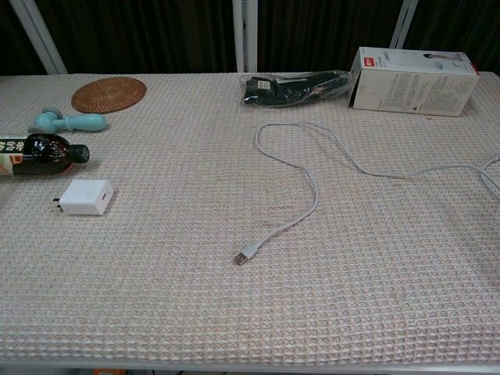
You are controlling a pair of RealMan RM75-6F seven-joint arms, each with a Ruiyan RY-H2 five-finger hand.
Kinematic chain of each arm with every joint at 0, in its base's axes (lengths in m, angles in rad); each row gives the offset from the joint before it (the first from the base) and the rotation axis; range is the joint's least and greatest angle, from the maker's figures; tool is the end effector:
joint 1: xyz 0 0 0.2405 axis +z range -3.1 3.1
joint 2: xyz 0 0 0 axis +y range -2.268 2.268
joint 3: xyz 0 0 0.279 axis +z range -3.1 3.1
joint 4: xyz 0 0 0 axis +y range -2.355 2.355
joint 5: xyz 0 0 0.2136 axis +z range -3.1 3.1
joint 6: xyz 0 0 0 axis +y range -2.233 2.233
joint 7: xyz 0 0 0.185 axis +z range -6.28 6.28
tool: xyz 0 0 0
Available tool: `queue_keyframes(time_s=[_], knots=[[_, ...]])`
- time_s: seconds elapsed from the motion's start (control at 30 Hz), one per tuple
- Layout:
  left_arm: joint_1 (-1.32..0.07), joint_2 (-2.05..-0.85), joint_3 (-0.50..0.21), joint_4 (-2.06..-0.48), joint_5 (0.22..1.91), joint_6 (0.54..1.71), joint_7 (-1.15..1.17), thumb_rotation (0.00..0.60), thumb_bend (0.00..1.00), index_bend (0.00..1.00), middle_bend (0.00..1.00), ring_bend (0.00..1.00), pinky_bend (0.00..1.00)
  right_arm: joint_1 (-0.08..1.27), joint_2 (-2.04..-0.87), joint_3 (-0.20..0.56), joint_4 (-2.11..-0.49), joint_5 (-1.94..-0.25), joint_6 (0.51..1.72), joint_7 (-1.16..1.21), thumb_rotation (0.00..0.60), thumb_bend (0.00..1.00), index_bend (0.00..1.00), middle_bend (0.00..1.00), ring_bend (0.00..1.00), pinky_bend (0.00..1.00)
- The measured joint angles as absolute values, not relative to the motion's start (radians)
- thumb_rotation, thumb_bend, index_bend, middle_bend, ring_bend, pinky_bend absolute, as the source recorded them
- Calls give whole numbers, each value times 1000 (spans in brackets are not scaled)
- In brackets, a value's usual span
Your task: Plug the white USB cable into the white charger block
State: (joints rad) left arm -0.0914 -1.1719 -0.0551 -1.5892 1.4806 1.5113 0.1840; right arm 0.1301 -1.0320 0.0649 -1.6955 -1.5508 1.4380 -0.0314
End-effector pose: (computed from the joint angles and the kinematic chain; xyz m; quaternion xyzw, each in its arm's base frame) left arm -0.3325 0.2273 0.1562 -0.6106 -0.3358 -0.3500 0.6260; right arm -0.3037 -0.2397 0.1778 0.6322 -0.3594 0.3924 0.5631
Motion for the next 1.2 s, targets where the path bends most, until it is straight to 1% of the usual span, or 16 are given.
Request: queue_keyframes(time_s=[0.07, 0.2, 0.27, 0.33, 0.4, 0.57, 0.7, 0.8, 0.83, 1.0, 1.2], knots=[[-92, -1171, -55, -1589, 1483, 1511, 184, 600, 53, 84, 87, 0, 0, 141, -1027, 63, -1703, -1577, 1434, -16, 600, 221, 107, 276, 79, 126], [-92, -1168, -55, -1591, 1488, 1517, 185, 600, 53, 85, 87, 0, 0, 194, -1012, 62, -1727, -1668, 1405, 14, 600, 221, 168, 306, 88, 127], [-91, -1168, -56, -1593, 1491, 1523, 186, 600, 53, 85, 87, 0, 0, 245, -1004, 65, -1748, -1721, 1365, 22, 600, 222, 223, 323, 88, 128], [-90, -1168, -56, -1595, 1496, 1528, 188, 600, 53, 85, 87, 0, 0, 301, -998, 69, -1773, -1761, 1307, 20, 600, 222, 288, 338, 89, 130], [-87, -1166, -55, -1598, 1500, 1533, 190, 600, 53, 86, 87, 0, 0, 360, -998, 74, -1799, -1790, 1234, 10, 600, 221, 328, 356, 95, 137], [-76, -1155, -52, -1607, 1503, 1549, 193, 600, 52, 86, 87, 0, 0, 496, -1025, 86, -1847, -1818, 1034, -28, 600, 221, 334, 368, 101, 145], [-73, -1156, -50, -1606, 1499, 1547, 193, 600, 53, 86, 87, 0, 0, 611, -1089, 102, -1869, -1801, 858, -95, 600, 217, 335, 363, 100, 146], [-72, -1160, -49, -1601, 1496, 1544, 189, 600, 53, 86, 87, 0, 0, 673, -1154, 113, -1871, -1766, 767, -159, 600, 216, 336, 338, 98, 146], [-72, -1161, -49, -1599, 1495, 1543, 187, 600, 53, 86, 87, 0, 0, 698, -1192, 120, -1866, -1738, 733, -198, 600, 216, 336, 330, 97, 146], [-71, -1164, -48, -1585, 1486, 1531, 175, 600, 52, 86, 87, 0, 0, 747, -1304, 135, -1828, -1637, 677, -314, 600, 232, 336, 323, 96, 148], [-73, -1173, -47, -1566, 1478, 1517, 160, 600, 52, 86, 87, 0, 0, 764, -1395, 130, -1771, -1551, 672, -425, 600, 261, 335, 325, 96, 148]])
